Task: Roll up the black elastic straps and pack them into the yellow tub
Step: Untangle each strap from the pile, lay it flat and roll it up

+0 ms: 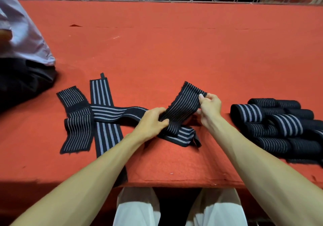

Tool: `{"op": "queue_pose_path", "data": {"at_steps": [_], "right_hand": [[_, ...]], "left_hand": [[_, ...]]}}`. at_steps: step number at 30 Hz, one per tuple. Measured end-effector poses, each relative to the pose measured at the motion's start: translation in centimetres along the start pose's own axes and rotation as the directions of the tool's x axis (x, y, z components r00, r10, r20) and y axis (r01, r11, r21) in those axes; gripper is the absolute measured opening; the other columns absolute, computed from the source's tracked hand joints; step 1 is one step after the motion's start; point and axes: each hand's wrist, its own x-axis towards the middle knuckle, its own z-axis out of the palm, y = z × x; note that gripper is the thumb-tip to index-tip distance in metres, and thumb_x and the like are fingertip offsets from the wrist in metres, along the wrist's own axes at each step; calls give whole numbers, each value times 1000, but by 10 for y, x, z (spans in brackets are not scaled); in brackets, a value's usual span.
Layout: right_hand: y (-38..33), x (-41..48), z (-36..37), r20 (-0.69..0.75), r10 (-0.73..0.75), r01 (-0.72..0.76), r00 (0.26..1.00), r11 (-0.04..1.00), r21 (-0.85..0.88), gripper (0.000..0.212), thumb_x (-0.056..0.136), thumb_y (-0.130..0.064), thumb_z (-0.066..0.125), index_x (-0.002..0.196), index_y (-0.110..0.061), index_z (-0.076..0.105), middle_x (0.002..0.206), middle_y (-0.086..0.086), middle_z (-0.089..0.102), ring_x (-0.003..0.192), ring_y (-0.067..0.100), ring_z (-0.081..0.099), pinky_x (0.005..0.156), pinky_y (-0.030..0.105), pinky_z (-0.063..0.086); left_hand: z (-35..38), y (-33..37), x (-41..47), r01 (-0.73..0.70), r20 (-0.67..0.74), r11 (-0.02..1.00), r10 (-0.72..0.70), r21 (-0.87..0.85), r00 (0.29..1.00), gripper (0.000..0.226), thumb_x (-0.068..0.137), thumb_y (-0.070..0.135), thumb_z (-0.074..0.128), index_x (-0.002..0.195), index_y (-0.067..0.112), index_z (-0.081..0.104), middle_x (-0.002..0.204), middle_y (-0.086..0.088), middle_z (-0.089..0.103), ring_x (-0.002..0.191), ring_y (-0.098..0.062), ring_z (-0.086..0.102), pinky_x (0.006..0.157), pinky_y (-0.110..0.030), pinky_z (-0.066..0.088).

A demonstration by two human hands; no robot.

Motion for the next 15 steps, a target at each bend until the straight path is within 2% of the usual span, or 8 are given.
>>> {"op": "queue_pose_path", "data": {"at_steps": [2, 4, 7, 8, 10, 12, 15], "right_hand": [[-7, -3, 1, 51, 35, -38, 998, 997, 74, 20, 98, -6, 51, 117, -9, 54, 80, 2, 61, 59, 11, 56, 50, 27, 46], [-20, -7, -1, 128, 26, -42, 991, 992, 117, 25, 98, -2, 49, 121, -9, 57, 85, 2, 65, 67, 11, 61, 59, 29, 51], [-43, -15, -6, 239, 8, -62, 971, 974, 219, 24, 98, 3, 44, 108, -13, 60, 88, 0, 66, 75, 12, 62, 67, 28, 54], [-50, -17, -8, 271, 12, -79, 963, 968, 237, 25, 98, 3, 43, 101, -13, 61, 87, 0, 66, 75, 12, 62, 65, 26, 53], [-65, -24, -11, 344, 14, -97, 939, 969, 226, 25, 97, 4, 43, 96, -11, 63, 87, 1, 66, 75, 13, 61, 59, 23, 52], [-78, -32, -15, 422, 5, -91, 906, 979, 183, 26, 92, 10, 44, 99, -8, 62, 87, 5, 67, 71, 14, 63, 54, 20, 52], [-99, -46, -24, 566, -43, -16, 823, 995, 98, 37, 86, 18, 45, 106, -9, 61, 94, 8, 69, 66, 15, 66, 51, 20, 51]], "left_hand": [[-4, -2, -1, 2, 64, 997, 3, -75, 998, 13, 92, 24, 63, 80, 21, 61, 75, 12, 62, 70, 4, 56, 66, -16, 42], [-6, -1, -4, 10, 91, 993, 1, -120, 996, 24, 95, 26, 61, 72, 27, 54, 67, 17, 55, 61, 11, 50, 59, -11, 36], [-13, 7, -4, 19, 103, 966, 8, -257, 995, 18, 96, 23, 59, 79, 26, 57, 73, 16, 59, 67, 9, 53, 65, -15, 41], [-17, 13, -4, 36, 127, 943, 7, -332, 992, 10, 96, 23, 59, 87, 21, 62, 81, 13, 65, 75, 3, 59, 70, -19, 46], [-26, 31, -2, 73, 177, 900, 5, -429, 984, 19, 96, 34, 58, 99, 16, 65, 91, 4, 69, 83, -7, 63, 76, -25, 50], [-34, 55, 3, 122, 179, 849, -32, -514, 983, 27, 94, 46, 52, 98, 22, 65, 87, 6, 66, 76, -6, 60, 70, -21, 47], [-47, 90, 12, 197, 143, 668, -136, -718, 980, 42, 92, 56, 41, 99, 22, 64, 87, 4, 66, 69, -6, 62, 63, -21, 49]]}}
